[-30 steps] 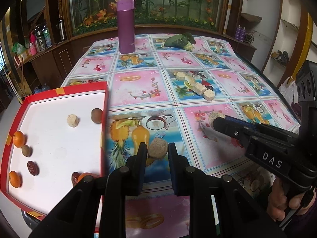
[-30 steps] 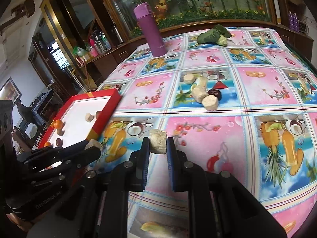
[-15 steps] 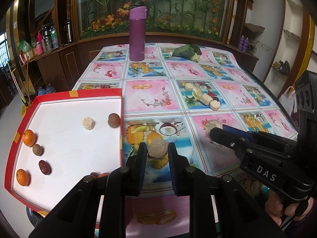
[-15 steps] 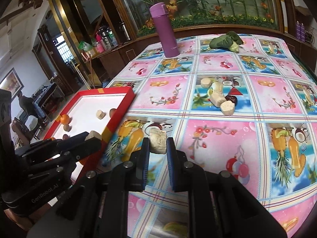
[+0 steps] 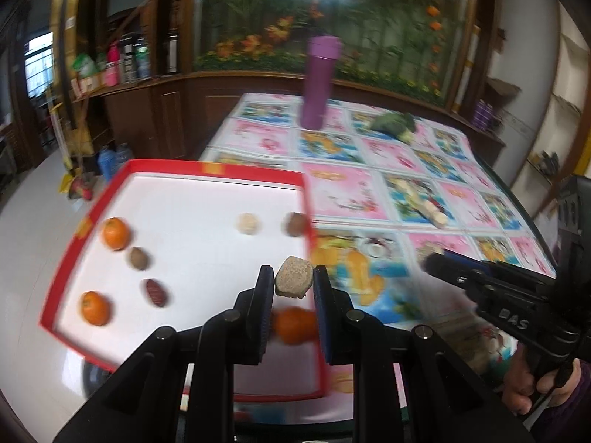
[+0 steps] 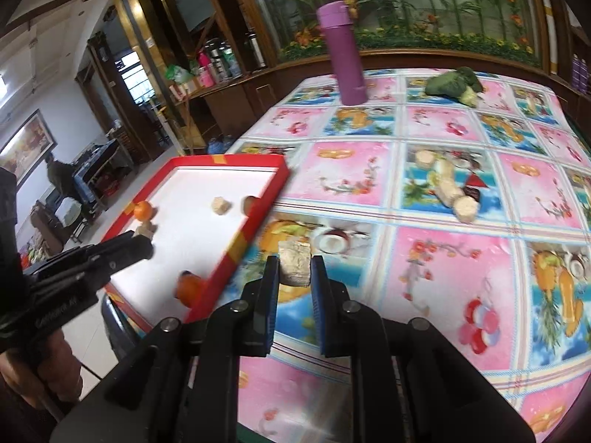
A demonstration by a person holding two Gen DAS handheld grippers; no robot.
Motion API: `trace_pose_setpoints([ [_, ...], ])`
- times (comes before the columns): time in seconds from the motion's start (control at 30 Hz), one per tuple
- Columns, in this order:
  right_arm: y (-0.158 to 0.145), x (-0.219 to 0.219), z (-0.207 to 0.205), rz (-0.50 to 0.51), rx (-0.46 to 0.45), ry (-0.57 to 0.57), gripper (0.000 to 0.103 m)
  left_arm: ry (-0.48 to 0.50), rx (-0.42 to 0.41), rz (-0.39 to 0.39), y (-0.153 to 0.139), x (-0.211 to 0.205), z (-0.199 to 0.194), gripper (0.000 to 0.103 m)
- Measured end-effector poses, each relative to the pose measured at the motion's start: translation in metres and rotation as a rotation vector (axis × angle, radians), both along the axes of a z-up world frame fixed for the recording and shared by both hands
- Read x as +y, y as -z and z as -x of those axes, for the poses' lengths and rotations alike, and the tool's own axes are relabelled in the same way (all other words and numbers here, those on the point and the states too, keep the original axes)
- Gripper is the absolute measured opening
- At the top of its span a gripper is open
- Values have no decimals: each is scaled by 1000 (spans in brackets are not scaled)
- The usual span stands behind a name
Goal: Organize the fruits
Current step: 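Carry both cake pieces over the tray and open both grippers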
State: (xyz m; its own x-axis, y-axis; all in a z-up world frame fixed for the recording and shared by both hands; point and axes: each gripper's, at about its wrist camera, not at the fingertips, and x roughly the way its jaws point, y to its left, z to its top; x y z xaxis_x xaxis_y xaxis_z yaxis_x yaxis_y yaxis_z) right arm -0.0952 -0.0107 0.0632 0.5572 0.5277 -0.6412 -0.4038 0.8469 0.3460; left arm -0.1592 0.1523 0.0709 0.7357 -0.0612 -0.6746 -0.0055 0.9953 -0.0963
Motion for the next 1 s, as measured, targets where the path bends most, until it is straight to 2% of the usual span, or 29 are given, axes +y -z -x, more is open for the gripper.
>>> trace_pose_setpoints([
  [0.23, -15, 53, -2, -7, -28, -127, 19, -146, -5, -3, -1, 49, -2, 20],
  [0.37, -16, 89, -6, 20, -44, -189, 19, -173, 13, -13, 6, 60, -6, 21],
  [0.5, -7, 116, -19, 23, 4, -225, 19, -169, 39, -21, 16, 61, -11, 21],
  [0.7, 8, 136, -34, 24, 78, -223, 19, -189, 73, -44, 27, 68, -15, 21],
  [1.0, 21, 146, -43, 56, 113, -214, 19, -223, 104, -57, 36, 83, -19, 21],
])
